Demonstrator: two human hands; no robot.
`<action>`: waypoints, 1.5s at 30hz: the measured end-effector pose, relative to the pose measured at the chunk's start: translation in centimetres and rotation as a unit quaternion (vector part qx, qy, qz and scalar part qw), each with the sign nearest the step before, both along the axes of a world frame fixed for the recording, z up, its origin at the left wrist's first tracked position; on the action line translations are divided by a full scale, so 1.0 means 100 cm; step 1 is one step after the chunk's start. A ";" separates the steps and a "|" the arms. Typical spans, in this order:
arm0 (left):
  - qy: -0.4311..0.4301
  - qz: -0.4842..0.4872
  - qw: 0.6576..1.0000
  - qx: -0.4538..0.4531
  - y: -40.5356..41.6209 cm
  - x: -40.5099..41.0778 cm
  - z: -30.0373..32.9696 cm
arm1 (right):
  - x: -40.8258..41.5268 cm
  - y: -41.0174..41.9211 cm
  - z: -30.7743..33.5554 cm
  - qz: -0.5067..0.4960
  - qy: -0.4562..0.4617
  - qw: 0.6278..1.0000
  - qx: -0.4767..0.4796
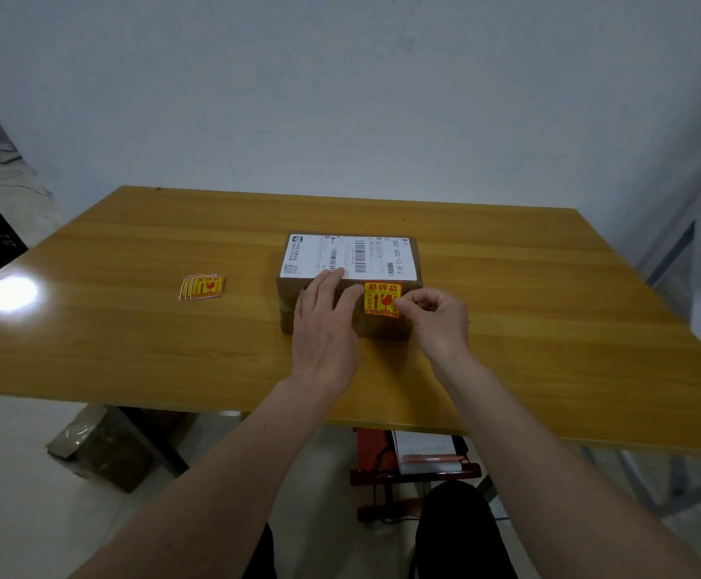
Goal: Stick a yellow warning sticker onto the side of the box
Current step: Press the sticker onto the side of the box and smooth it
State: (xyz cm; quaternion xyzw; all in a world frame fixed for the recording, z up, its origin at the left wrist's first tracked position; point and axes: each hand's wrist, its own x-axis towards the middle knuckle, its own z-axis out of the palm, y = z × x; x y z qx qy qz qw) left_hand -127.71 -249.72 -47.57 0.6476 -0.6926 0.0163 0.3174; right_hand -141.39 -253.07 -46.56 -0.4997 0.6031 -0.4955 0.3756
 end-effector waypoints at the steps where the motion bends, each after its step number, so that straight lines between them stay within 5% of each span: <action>1: -0.003 -0.001 1.000 0.002 0.000 0.000 0.000 | 0.000 0.000 0.000 -0.002 0.002 1.000 0.001; 45: -0.037 -0.001 0.999 0.032 0.001 0.001 0.002 | 0.012 0.000 0.008 -0.055 0.026 0.997 0.040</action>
